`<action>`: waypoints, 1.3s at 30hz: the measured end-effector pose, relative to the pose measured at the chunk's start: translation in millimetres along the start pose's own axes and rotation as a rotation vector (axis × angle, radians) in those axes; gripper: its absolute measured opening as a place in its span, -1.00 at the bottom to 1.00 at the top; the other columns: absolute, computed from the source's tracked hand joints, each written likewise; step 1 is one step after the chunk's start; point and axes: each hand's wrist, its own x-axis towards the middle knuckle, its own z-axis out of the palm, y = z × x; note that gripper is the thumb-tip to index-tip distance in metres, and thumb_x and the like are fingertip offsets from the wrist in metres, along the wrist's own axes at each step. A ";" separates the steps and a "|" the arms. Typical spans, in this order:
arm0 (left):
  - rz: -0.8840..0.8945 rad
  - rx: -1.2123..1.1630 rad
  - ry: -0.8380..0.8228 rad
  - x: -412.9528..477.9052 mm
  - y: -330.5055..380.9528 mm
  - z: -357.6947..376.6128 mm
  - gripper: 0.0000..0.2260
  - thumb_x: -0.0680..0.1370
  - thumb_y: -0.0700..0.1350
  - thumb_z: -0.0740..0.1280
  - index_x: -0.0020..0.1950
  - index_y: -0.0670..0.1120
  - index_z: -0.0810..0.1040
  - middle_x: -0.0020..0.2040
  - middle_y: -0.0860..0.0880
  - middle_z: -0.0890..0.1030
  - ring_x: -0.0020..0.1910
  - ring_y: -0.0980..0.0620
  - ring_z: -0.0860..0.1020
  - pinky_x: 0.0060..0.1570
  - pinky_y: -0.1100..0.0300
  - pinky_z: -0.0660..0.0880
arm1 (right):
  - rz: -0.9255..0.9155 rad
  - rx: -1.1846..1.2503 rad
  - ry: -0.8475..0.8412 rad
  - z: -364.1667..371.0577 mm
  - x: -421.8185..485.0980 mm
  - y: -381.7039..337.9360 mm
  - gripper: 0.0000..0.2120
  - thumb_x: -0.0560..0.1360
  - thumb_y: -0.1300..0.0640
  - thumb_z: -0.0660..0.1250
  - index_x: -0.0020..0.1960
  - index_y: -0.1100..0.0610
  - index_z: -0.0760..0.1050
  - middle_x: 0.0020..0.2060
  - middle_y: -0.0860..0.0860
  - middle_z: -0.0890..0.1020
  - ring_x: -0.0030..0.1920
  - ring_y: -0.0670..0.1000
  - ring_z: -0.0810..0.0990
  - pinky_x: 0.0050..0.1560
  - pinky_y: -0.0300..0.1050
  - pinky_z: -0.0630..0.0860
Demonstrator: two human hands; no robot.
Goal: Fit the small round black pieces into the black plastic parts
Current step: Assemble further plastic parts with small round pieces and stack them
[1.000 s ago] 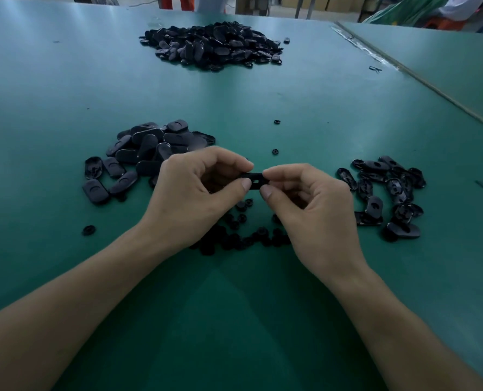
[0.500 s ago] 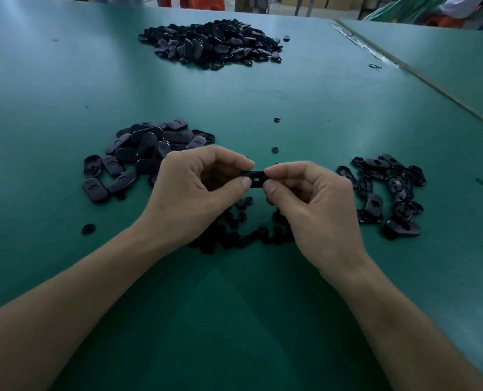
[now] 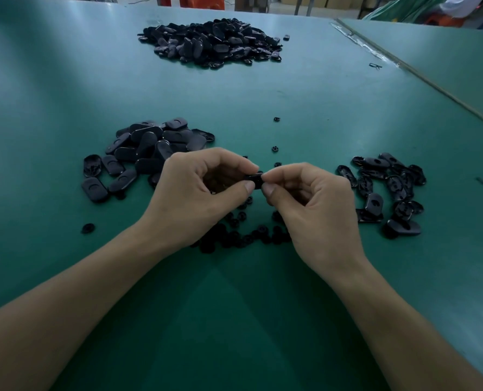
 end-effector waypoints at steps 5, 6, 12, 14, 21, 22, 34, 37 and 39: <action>-0.004 -0.011 -0.009 0.1 -0.1 0.5 -0.83 0.45 -0.24 0.47 -0.05 0.01 0.66 -0.13 0.04 0.72 -0.22 0.19 0.66 -0.16 0.35 0.55 | -0.022 -0.026 -0.001 1.3 -0.9 -1.3 -0.75 0.49 0.27 0.45 -0.13 -0.10 0.62 -0.26 -0.18 0.69 -0.23 -0.14 0.67 -0.15 -0.29 0.56; -0.002 -0.013 -0.011 0.1 -0.2 0.6 -0.83 0.45 -0.24 0.46 -0.05 0.01 0.66 -0.12 0.03 0.72 -0.21 0.18 0.66 -0.15 0.34 0.56 | -0.025 -0.027 0.007 1.4 -1.0 -1.4 -0.76 0.49 0.27 0.45 -0.14 -0.09 0.62 -0.26 -0.18 0.69 -0.23 -0.14 0.67 -0.16 -0.29 0.55; -0.009 -0.020 -0.022 -0.2 -1.6 1.5 -0.83 0.44 -0.23 0.46 -0.06 0.02 0.66 -0.14 0.02 0.72 -0.23 0.15 0.66 -0.17 0.30 0.58 | -0.025 -0.016 0.002 1.3 -1.4 -2.0 -0.77 0.49 0.27 0.45 -0.13 -0.08 0.61 -0.26 -0.17 0.69 -0.23 -0.13 0.67 -0.16 -0.30 0.54; -0.002 -0.007 -0.033 -0.5 -2.4 1.5 -0.84 0.44 -0.23 0.46 -0.06 0.00 0.65 -0.15 0.01 0.72 -0.23 0.11 0.66 -0.19 0.24 0.59 | -0.017 -0.007 -0.005 1.1 -1.4 -1.9 -0.76 0.49 0.28 0.44 -0.14 -0.07 0.60 -0.26 -0.15 0.69 -0.23 -0.11 0.66 -0.15 -0.26 0.56; 0.060 0.118 -0.058 -0.4 -6.9 1.7 -0.81 0.47 -0.25 0.48 -0.04 0.01 0.60 -0.19 0.03 0.64 -0.36 -0.17 0.52 -0.37 0.06 0.48 | -0.022 -0.058 0.010 3.4 -4.3 -3.3 -0.75 0.47 0.29 0.46 -0.17 -0.05 0.57 -0.28 -0.12 0.68 -0.22 -0.08 0.68 -0.12 -0.12 0.63; 0.064 0.128 -0.049 -0.3 -7.0 1.7 -0.82 0.48 -0.24 0.48 -0.04 0.03 0.60 -0.19 0.04 0.64 -0.36 -0.14 0.52 -0.37 0.09 0.48 | -0.033 -0.071 0.010 3.9 -5.1 -4.1 -0.75 0.48 0.29 0.46 -0.16 -0.06 0.57 -0.28 -0.13 0.68 -0.21 -0.09 0.68 -0.11 -0.14 0.63; 0.034 0.235 0.017 1.8 -9.1 1.0 -0.81 0.51 -0.19 0.49 -0.04 0.07 0.56 -0.19 0.15 0.60 -0.40 0.04 0.48 -0.33 0.18 0.49 | -0.112 -0.098 -0.009 5.7 -7.5 -7.4 -0.70 0.50 0.32 0.40 -0.06 -0.11 0.61 -0.20 -0.21 0.69 -0.24 -0.11 0.68 -0.16 -0.13 0.62; 0.047 0.265 0.031 2.3 -9.2 1.1 -0.80 0.51 -0.19 0.50 -0.05 0.08 0.55 -0.20 0.23 0.60 -0.36 0.14 0.51 -0.30 0.35 0.43 | -0.125 -0.120 -0.014 6.1 -7.4 -5.6 -0.74 0.50 0.31 0.40 -0.03 -0.06 0.65 -0.22 -0.17 0.70 -0.28 0.01 0.68 -0.21 -0.03 0.60; 0.052 0.285 0.046 2.6 -8.9 1.6 -0.79 0.51 -0.20 0.49 -0.04 0.08 0.54 -0.23 0.29 0.58 -0.34 0.22 0.51 -0.26 0.48 0.37 | -0.136 -0.124 -0.006 5.3 -6.6 -5.3 -0.77 0.50 0.32 0.42 -0.03 -0.01 0.67 -0.24 -0.17 0.70 -0.24 -0.10 0.68 -0.18 -0.15 0.61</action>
